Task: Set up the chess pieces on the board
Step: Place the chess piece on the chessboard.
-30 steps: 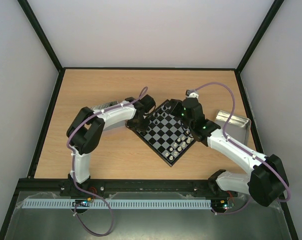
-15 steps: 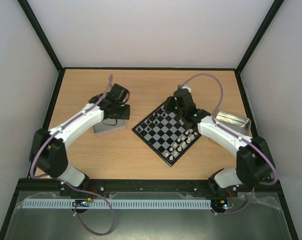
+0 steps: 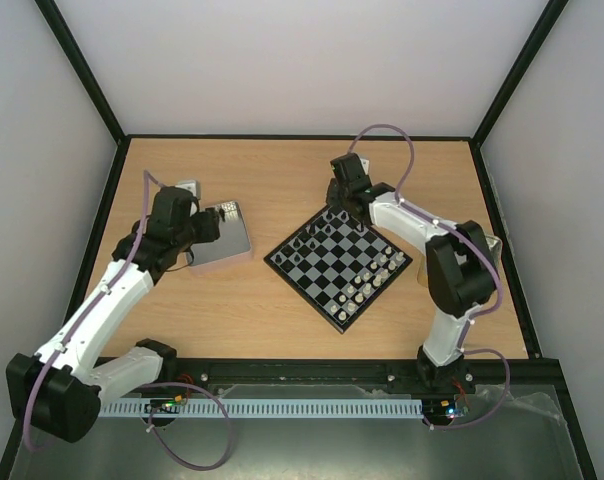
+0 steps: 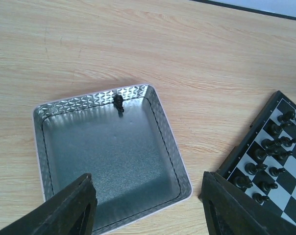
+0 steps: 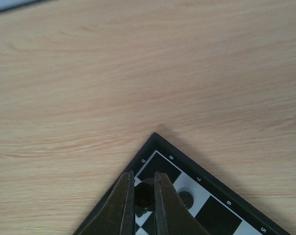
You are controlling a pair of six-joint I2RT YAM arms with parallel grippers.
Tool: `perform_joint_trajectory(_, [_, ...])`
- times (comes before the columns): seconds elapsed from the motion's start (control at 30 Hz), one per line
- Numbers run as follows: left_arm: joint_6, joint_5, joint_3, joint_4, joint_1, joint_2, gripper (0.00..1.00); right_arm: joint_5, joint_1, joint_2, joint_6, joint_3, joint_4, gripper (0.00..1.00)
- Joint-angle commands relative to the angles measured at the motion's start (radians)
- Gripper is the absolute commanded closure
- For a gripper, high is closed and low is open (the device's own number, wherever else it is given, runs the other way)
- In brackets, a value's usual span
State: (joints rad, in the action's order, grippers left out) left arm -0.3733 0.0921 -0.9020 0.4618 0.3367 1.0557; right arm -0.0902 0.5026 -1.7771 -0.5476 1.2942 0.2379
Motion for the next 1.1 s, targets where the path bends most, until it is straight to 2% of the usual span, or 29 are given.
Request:
perform_joint_trajectory(0.0, [0.033, -0.01, 0.027, -0.063, -0.008, -0.017, 0.39, 0.007, -0.01, -0.084, 0.031, 0.062, 0.081, 0.93])
perform_joint_trajectory(0.4, [0.036, -0.044, 0.028, -0.077, -0.014, 0.016, 0.39, 0.003, -0.012, -0.238, 0.074, 0.166, 0.117, 0.92])
perform_joint_trajectory(0.8, [0.04, -0.064, 0.026, -0.082, -0.031, 0.044, 0.39, -0.009, -0.013, -0.31, 0.082, 0.237, 0.171, 0.88])
perform_joint_trajectory(1.07, [0.043, -0.068, 0.026, -0.083, -0.036, 0.05, 0.39, -0.006, -0.014, -0.314, 0.092, 0.248, 0.197, 0.79])
